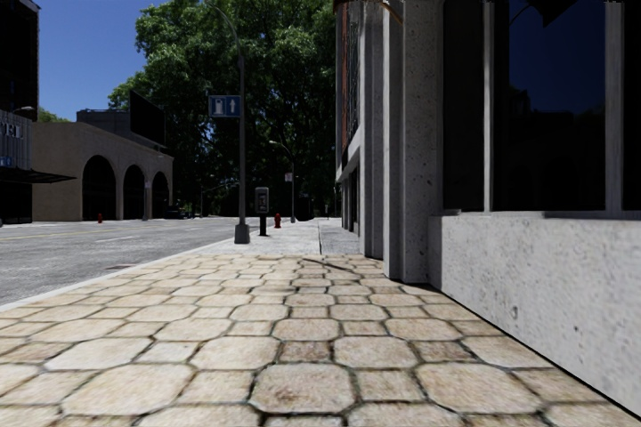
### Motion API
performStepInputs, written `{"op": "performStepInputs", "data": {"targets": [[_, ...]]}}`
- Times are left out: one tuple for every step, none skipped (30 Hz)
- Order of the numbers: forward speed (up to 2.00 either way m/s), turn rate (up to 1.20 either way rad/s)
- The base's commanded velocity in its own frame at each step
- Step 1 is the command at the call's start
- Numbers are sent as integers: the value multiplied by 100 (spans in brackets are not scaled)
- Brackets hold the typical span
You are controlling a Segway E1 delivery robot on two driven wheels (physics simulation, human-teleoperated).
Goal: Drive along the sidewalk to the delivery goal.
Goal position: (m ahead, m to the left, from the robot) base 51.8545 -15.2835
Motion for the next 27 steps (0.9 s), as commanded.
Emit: {"op": "performStepInputs", "data": {"targets": [[200, 0], [200, 0], [200, 0], [200, 0], [200, 0], [200, 0], [200, 0], [200, 0], [200, 0], [200, 0], [200, 0], [200, 0], [200, 0], [200, 0], [200, 0], [200, 0], [200, 0], [200, 0], [200, 0], [200, 0], [200, 0], [200, 0], [200, 0], [200, 0], [200, 0], [200, 0], [200, 0]]}}
